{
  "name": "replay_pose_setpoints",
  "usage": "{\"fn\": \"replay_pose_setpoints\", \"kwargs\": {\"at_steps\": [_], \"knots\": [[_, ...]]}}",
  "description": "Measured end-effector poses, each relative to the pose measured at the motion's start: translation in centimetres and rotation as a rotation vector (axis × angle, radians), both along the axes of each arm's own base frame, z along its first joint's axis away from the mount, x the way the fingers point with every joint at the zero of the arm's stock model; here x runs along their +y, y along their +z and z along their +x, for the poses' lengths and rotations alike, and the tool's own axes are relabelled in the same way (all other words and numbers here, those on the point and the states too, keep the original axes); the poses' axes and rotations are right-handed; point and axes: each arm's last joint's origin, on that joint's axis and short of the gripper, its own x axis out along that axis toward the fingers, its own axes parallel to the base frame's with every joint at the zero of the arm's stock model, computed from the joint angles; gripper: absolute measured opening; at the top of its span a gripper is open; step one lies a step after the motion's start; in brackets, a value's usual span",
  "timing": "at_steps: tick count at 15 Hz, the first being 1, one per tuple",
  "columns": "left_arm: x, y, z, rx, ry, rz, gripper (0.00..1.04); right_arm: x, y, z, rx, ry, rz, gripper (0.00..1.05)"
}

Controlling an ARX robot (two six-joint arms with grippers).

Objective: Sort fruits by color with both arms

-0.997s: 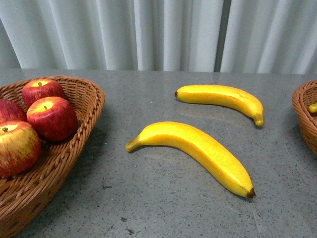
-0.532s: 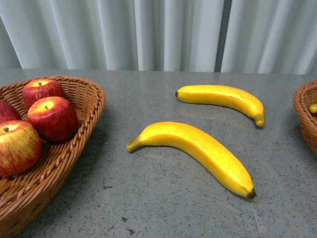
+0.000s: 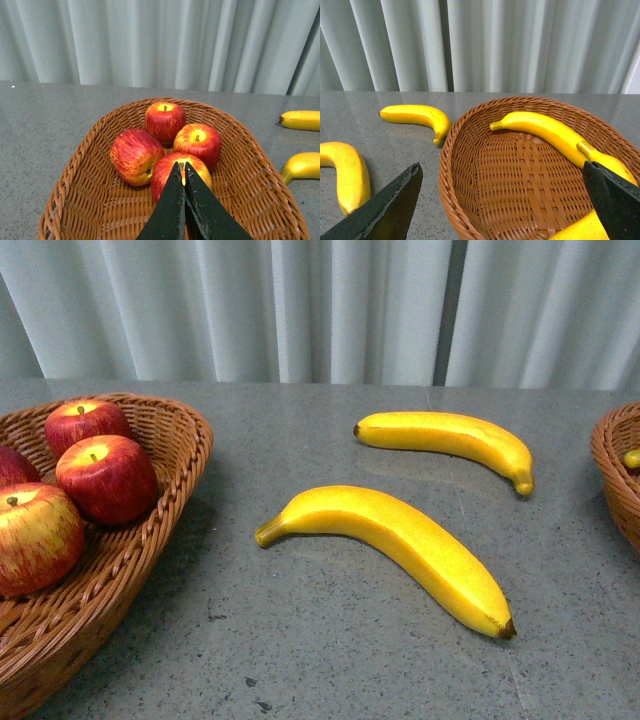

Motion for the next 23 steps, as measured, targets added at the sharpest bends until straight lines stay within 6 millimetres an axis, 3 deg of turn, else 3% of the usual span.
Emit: {"fn": "replay_pose_setpoints", "kwargs": {"at_steps": [9,14,15,22,23], "knots": [[0.0,-1.5,-1.8,0.037,0.0,0.001,0.01,0.0,0.0,0.0,0.0,0.0,0.0,0.98],[0.0,-1.1,-2.1,-0.007,0.003,0.002,0.01,0.0,0.0,0.0,0.0,0.0,0.0,0.98],[0.0,-1.1,-2.1,-0.008,0.002,0.001,0.06,0.0,0.0,0.0,-0.001,0.0,0.0,0.98],[0.0,-1.1,-2.1,-0.008,0.002,0.001,0.92,0.0,0.0,0.0,0.0,0.0,0.0,0.98],[0.0,-1.1,-2.1,-0.007,0.002,0.003,1.0,0.0,0.0,0.0,0.0,0.0,0.0,0.98]]}}
